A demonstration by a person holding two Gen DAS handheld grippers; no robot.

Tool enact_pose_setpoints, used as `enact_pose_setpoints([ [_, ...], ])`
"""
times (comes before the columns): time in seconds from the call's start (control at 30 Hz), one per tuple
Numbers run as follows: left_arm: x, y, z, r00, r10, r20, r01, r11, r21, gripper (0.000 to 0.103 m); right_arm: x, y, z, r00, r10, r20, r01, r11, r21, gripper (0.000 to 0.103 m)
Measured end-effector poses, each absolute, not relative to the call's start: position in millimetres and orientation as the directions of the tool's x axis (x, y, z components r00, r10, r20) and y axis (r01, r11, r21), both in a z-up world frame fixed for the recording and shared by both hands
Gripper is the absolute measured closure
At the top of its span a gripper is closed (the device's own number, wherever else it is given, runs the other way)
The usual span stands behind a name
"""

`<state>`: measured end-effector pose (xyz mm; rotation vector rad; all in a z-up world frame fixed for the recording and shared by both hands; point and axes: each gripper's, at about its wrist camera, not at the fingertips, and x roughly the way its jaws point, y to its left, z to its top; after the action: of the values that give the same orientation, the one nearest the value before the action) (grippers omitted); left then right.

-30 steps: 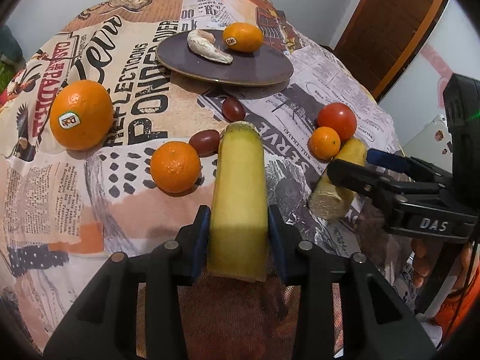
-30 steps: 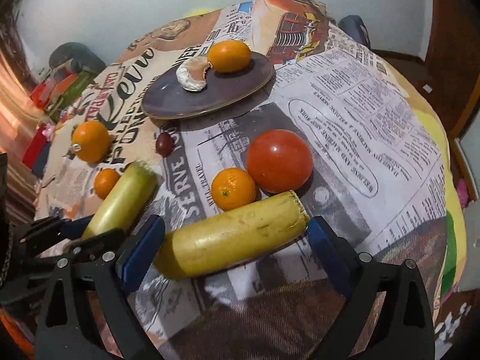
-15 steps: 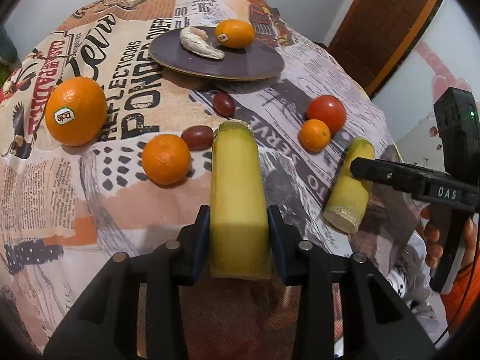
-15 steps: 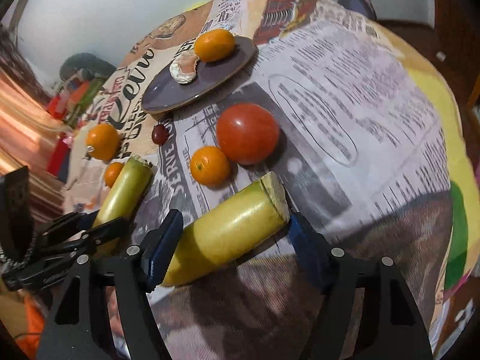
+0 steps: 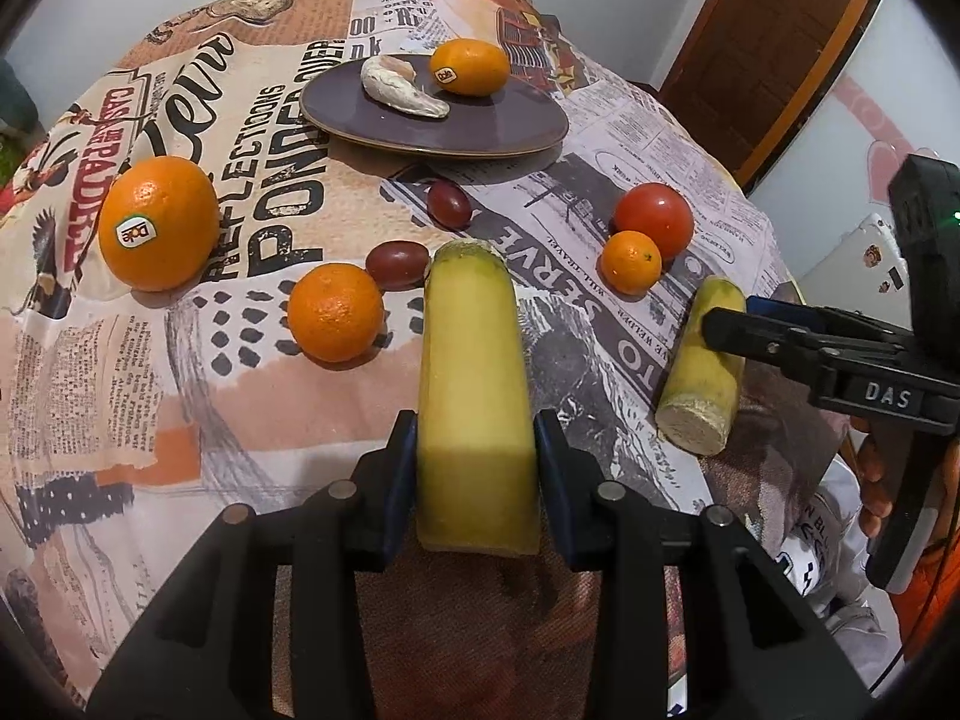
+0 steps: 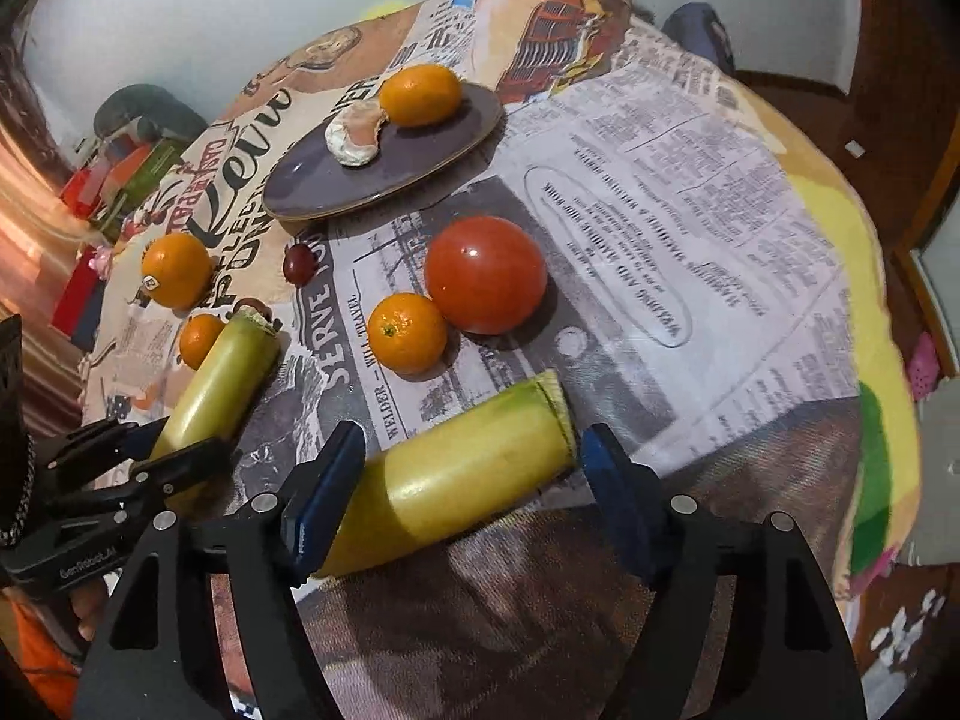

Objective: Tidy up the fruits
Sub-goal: 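Lift both gourds upright and carry them toward the grey plate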

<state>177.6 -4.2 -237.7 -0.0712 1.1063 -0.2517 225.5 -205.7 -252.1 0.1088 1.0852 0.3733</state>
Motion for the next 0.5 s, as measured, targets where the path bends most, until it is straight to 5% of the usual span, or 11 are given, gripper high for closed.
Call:
enact_pose_setpoints([
  [0.33, 175.2, -0.8, -236.4, 0.435, -0.256, -0.863, 0.158, 0.965, -0.207, 0.066, 229.0, -190.5, -260.6, 0.324, 0.394, -0.860, -0.208, 0.917, 0.341, 0.024],
  [0.5, 180.5, -3.0, -235.3, 0.429, -0.255, -0.867, 0.169, 0.965, -0.200, 0.061, 238.0, -177.4, -269.2, 0.329, 0.387, -0.862, -0.215, 0.919, 0.330, 0.032],
])
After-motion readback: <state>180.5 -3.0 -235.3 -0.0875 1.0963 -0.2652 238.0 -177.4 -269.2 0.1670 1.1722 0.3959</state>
